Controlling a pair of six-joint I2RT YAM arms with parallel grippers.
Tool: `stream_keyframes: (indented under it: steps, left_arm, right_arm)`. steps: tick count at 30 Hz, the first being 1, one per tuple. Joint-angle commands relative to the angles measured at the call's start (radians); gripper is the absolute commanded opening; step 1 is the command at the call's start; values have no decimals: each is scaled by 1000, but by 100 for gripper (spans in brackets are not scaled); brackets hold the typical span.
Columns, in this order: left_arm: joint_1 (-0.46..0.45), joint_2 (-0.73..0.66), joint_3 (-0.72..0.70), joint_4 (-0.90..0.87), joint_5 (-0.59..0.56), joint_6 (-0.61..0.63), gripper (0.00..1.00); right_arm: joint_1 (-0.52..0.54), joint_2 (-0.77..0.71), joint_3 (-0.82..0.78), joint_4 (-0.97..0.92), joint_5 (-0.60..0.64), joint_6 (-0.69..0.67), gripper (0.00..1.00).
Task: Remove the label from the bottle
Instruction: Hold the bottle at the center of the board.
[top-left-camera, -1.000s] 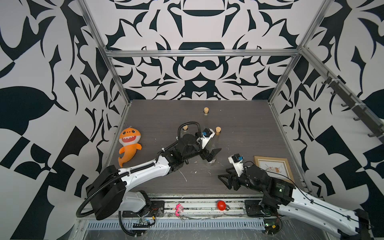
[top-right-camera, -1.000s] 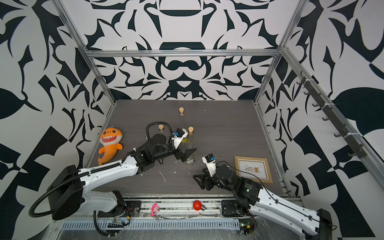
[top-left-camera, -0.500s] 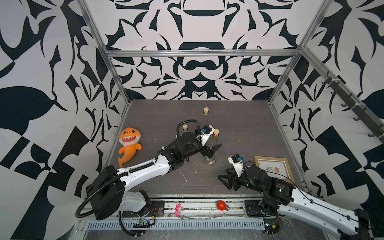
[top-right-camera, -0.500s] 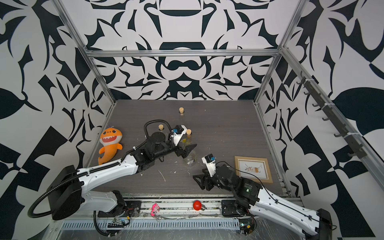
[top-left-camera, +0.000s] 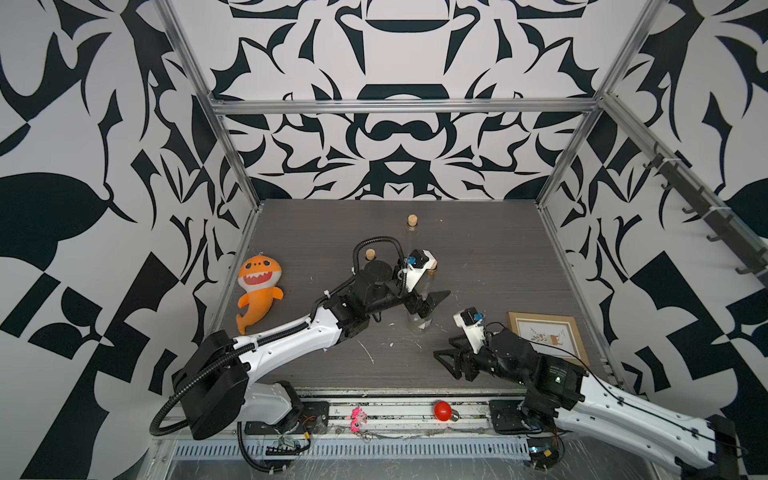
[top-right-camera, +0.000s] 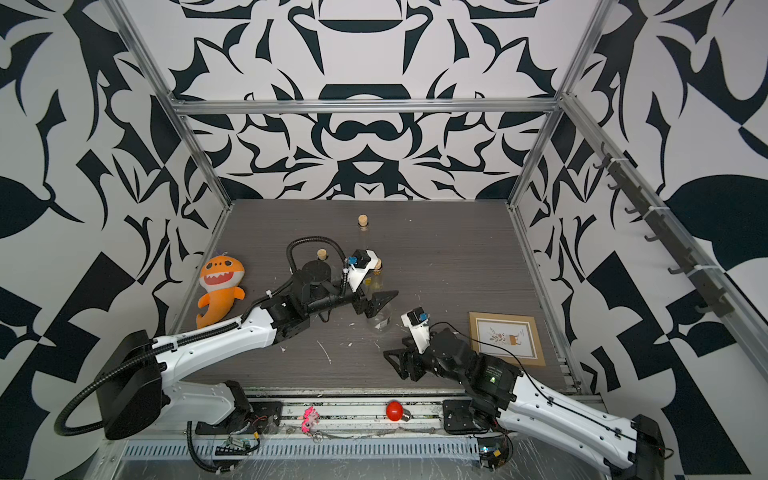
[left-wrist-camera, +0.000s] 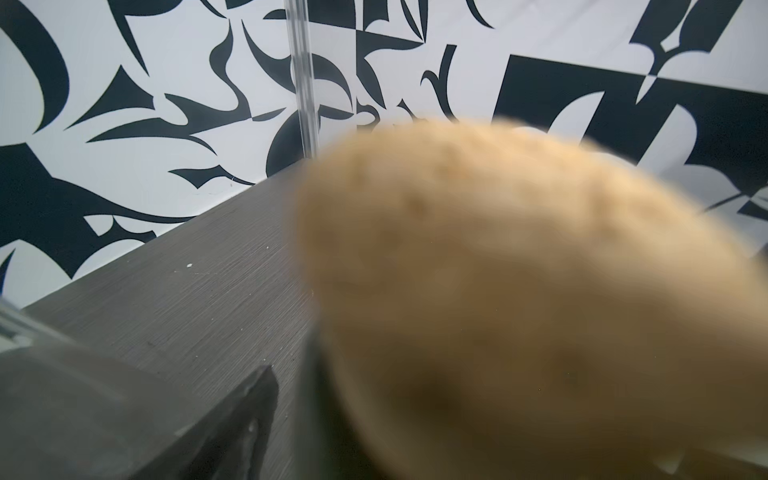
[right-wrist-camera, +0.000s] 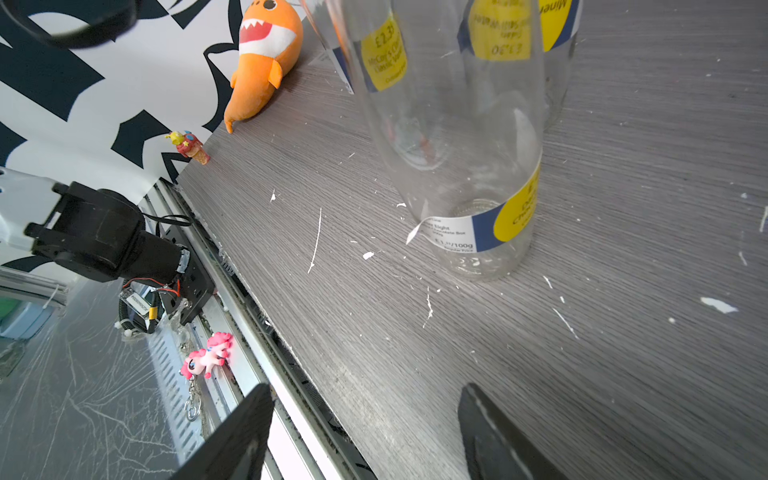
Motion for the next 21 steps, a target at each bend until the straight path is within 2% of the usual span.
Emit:
stream_keyframes:
  steps: [1, 3, 7, 14, 21]
  left_arm:
    - [0, 29, 39, -27, 23, -10, 88]
    - [0, 42, 47, -33, 16, -8, 86]
    - [0, 59, 58, -40, 25, -5, 74]
    - [0, 39, 62, -73, 15, 0, 65]
    - [1, 15, 48, -80, 2, 4, 47]
  right_arm:
    - [-2, -6, 1, 25, -1, -14, 73]
    - [-2, -5, 3, 25, -1, -17, 74]
    - [-2, -3, 1, 29, -5, -17, 73]
    - [-2, -22, -10, 24, -2, -11, 73]
    - [-3, -1, -13, 45, -8, -11, 73]
